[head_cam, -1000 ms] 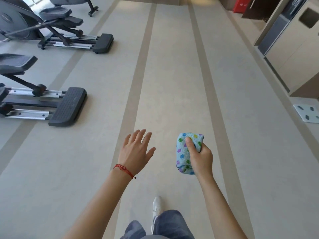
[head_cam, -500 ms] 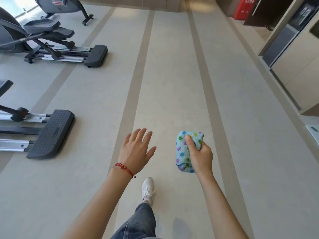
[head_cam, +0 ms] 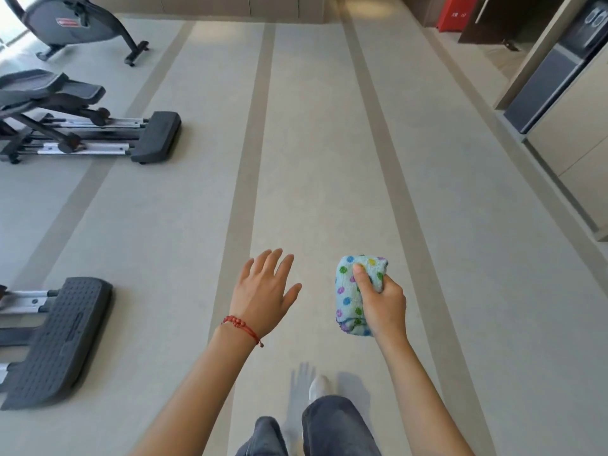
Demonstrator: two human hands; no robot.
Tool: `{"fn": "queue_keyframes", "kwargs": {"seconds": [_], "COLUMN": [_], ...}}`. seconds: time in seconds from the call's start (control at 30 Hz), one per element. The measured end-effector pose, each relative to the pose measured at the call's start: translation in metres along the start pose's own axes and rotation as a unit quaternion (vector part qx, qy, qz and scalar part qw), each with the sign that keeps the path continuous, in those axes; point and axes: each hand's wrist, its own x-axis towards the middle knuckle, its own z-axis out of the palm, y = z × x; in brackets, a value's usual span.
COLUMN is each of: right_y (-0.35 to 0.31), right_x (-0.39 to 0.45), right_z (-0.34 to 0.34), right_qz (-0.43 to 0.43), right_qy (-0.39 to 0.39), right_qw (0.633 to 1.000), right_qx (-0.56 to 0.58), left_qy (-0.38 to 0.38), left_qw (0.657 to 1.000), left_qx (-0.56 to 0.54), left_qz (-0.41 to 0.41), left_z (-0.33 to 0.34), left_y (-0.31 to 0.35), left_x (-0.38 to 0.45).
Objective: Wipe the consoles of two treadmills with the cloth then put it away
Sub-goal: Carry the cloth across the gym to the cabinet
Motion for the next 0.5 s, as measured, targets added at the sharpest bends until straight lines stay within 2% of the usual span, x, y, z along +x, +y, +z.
{"fn": "queue_keyframes", "kwargs": {"seconds": [0.2, 0.5], "right_y": [-0.023, -0.083], "right_x": [0.134, 0.318], "right_z": [0.02, 0.031], "right_qz": [-0.002, 0.013], "right_qy": [-0.005, -0.009], "right_qw": [1.0, 1.0], "right_qx": [-0.004, -0.001], "left_qy": [-0.005, -0.028], "left_qw": [1.0, 0.999], "left_qx": [0.002, -0.014], "left_qz": [-0.016, -0.027], "left_z": [0.048, 0.082], "left_y": [-0.02, -0.034], "left_x": [0.124, 0.303]}}
